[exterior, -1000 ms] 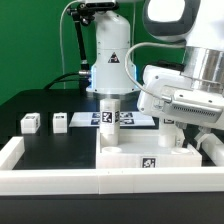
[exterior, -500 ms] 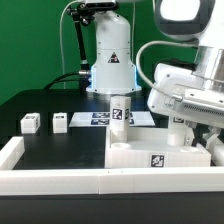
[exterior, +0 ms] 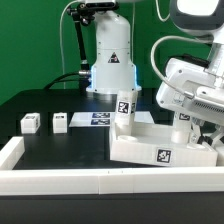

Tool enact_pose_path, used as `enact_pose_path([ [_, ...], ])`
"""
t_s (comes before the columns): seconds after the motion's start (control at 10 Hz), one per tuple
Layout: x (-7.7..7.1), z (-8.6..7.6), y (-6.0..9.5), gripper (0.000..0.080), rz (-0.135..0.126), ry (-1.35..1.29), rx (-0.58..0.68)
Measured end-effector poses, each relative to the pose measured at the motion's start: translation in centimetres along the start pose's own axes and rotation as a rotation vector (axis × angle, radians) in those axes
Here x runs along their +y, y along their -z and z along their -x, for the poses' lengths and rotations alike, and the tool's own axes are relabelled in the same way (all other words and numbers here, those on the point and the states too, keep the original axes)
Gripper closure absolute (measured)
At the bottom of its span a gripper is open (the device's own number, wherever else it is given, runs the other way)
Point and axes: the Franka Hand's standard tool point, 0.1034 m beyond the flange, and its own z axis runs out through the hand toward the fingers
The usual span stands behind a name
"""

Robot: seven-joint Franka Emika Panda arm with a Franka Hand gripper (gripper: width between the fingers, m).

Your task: Assemble square table

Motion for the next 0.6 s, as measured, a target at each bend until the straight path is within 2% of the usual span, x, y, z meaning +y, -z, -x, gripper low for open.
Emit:
enact_pose_path([
  [0.1, -0.4, 0.0, -0.1, 0.0639, -0.008, -0.003, 0.004],
  [0.2, -1.1, -0.1, -0.4, 0.0503, -0.023, -0.009, 0.014],
  [0.3, -1.5, -0.2, -0.6, 0.0503, -0.034, -0.014, 0.022],
  [0.4, -2.0, -0.2, -0.8, 0.032, -0.043, -0.018, 0.029],
  [0.5, -2.3, -0.2, -0.9, 0.0208, -0.049, -0.021, 0.032],
  [0.6, -2.5, -0.1, -0.8, 0.0208, -0.045, -0.026, 0.027],
])
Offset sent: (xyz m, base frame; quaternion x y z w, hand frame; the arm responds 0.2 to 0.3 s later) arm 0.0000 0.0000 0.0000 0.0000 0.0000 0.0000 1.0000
